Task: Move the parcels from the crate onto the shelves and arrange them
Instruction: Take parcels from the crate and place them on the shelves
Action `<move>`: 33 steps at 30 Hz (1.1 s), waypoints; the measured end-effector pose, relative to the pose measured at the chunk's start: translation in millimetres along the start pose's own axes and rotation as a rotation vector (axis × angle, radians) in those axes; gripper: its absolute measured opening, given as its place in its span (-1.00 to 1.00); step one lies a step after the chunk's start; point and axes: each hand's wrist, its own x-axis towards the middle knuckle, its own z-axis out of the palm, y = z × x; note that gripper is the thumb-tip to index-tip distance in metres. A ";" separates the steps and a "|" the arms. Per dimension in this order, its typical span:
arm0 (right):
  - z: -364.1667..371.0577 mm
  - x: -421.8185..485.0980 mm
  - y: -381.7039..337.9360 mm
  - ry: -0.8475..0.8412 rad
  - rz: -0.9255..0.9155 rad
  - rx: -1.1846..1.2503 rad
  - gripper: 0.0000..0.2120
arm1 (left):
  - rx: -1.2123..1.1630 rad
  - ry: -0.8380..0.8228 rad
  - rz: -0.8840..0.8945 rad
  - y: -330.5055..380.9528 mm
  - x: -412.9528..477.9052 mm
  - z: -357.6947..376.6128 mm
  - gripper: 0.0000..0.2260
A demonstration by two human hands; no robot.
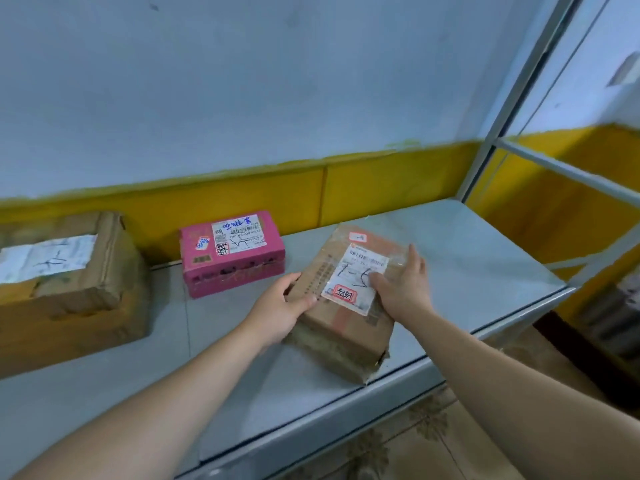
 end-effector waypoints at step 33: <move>28.2 167.0 -46.8 -0.247 -0.693 -0.917 -0.13 | 0.948 0.266 -0.579 -93.9 26.3 59.3 -0.33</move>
